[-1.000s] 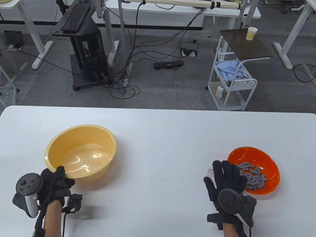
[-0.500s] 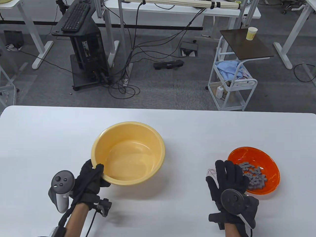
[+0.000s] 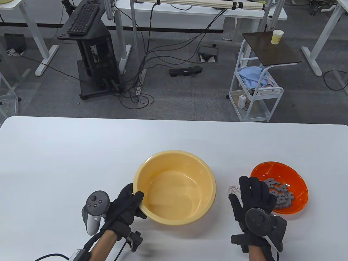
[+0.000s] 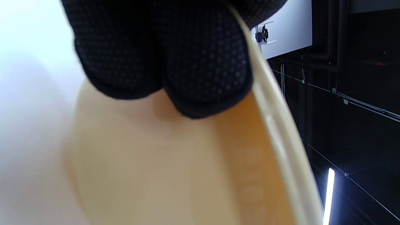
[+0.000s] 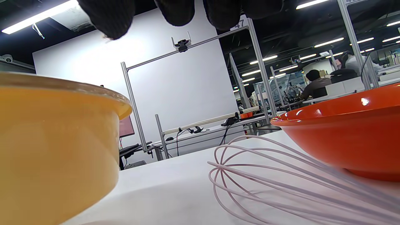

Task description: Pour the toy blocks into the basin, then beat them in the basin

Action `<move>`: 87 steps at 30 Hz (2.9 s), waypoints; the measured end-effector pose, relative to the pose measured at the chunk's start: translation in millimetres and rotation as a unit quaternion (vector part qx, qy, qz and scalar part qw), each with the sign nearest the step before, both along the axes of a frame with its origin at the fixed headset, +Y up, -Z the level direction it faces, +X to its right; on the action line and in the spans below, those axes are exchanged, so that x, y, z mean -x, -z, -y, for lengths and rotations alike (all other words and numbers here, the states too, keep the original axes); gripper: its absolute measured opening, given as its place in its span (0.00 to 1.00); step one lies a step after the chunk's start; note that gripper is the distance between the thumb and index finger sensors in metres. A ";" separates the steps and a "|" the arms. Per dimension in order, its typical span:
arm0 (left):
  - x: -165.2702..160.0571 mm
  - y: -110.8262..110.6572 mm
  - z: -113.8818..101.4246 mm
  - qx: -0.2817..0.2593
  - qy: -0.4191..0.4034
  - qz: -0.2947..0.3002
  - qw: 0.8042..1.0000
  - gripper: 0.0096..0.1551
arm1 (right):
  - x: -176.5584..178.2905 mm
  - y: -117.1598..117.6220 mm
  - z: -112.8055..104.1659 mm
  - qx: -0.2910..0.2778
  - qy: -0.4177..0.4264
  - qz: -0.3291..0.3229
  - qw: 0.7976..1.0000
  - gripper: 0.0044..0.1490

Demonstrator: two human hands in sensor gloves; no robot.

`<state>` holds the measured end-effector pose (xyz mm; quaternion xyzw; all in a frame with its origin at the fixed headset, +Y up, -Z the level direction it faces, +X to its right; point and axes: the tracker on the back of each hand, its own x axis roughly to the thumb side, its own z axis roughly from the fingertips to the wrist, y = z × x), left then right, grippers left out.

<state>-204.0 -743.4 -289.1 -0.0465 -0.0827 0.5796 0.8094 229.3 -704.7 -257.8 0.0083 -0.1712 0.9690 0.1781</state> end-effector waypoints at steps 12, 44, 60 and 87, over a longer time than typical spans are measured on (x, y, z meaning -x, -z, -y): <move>-18.3 -3.0 19.3 0.035 0.021 0.046 0.998 0.43 | -6.3 -1.2 -0.3 -0.004 0.016 0.008 1.000 0.43; 45.3 1.3 -30.1 -0.093 0.379 -0.055 0.919 0.48 | -11.6 -3.9 -6.0 -0.010 0.017 0.021 1.000 0.43; 45.6 -3.1 -34.5 -0.148 0.500 -0.084 0.849 0.49 | -44.9 -13.4 -13.1 -0.029 0.056 0.101 0.993 0.46; 25.2 -2.9 -28.5 -0.149 0.528 -0.033 0.836 0.45 | -106.0 3.6 -41.7 0.123 0.042 0.277 0.952 0.50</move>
